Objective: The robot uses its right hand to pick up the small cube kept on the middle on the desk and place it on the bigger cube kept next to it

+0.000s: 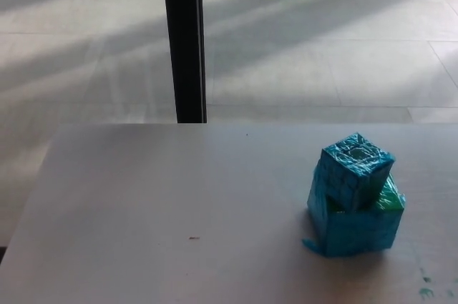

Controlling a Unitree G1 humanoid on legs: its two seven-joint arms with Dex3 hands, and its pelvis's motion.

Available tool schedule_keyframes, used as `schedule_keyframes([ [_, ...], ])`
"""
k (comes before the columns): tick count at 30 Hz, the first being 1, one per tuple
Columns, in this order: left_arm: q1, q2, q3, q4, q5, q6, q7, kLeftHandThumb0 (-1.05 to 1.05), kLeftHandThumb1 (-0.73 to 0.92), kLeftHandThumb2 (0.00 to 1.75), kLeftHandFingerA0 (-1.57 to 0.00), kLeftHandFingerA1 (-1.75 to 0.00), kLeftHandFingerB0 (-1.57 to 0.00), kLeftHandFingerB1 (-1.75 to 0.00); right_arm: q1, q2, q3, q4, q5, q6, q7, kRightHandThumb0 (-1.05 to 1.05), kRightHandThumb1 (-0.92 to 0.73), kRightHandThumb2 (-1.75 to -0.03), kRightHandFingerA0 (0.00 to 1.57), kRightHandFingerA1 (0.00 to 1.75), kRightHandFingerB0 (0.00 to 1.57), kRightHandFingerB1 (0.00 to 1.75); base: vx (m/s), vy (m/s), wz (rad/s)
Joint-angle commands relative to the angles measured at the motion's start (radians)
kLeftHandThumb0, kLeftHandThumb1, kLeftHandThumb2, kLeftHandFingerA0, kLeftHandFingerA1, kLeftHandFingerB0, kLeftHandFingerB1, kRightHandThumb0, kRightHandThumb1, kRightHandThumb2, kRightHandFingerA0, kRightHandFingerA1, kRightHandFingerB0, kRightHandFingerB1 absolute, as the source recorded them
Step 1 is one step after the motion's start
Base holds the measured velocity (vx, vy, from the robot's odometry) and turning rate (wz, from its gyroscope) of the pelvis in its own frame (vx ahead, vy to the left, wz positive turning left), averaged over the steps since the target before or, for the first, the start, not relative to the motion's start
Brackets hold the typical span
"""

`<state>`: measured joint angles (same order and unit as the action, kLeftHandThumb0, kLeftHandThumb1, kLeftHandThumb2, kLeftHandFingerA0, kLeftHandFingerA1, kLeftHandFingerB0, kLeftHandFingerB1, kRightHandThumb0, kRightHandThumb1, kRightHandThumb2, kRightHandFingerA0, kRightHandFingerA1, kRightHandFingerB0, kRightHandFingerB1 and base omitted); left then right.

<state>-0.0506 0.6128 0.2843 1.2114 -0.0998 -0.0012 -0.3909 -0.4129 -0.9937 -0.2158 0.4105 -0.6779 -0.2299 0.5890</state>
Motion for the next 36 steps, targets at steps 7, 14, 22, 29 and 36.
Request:
schedule_keyframes([
  [7, 0.008, 0.005, -0.005, -0.003, 0.004, -0.011, -0.004, -0.68, 0.68, 0.61, -0.45, -0.59, -0.53, -0.45, 0.297, 0.078, -0.284, 0.31, 0.204, 0.09, -0.331, -0.83, -0.47, -0.82, 0.0, 0.4, 0.04, 0.43, 0.0, 0.0, 0.0],
  [14, 0.009, 0.002, 0.003, 0.004, -0.004, -0.017, 0.002, -0.67, 0.67, 0.6, -0.46, -0.58, -0.58, -0.47, 0.383, 0.246, -0.375, 0.392, 0.274, 0.091, -0.526, -0.7, -0.63, -0.6, 0.0, 0.75, 0.04, 0.65, 0.0, 0.0, 0.0],
  [22, 0.016, 0.006, -0.018, -0.011, 0.018, -0.024, 0.006, -0.7, 0.69, 0.61, -0.43, -0.56, -0.5, -0.42, 0.411, 0.378, -0.33, 0.488, 0.281, 0.067, -0.593, -0.79, -0.65, -0.59, 0.0, 0.97, 0.16, 0.57, 0.0, 0.0, 0.0],
  [29, 0.002, -0.01, -0.009, -0.013, 0.003, -0.009, 0.006, -0.68, 0.68, 0.61, -0.39, -0.58, -0.52, -0.46, 0.379, 0.445, -0.351, 0.564, 0.368, 0.04, -0.555, -0.82, -0.68, -0.59, 0.03, 1.01, 0.19, 0.61, 0.0, 0.0, 0.0],
  [36, -0.001, -0.013, -0.003, -0.004, 0.0, -0.02, 0.002, -0.67, 0.68, 0.61, -0.41, -0.57, -0.51, -0.44, 0.374, 0.484, -0.38, 0.602, 0.447, 0.052, -0.463, -0.84, -0.59, -0.61, 0.14, 0.99, 0.28, 0.68, 0.0, 0.0, 0.0],
])
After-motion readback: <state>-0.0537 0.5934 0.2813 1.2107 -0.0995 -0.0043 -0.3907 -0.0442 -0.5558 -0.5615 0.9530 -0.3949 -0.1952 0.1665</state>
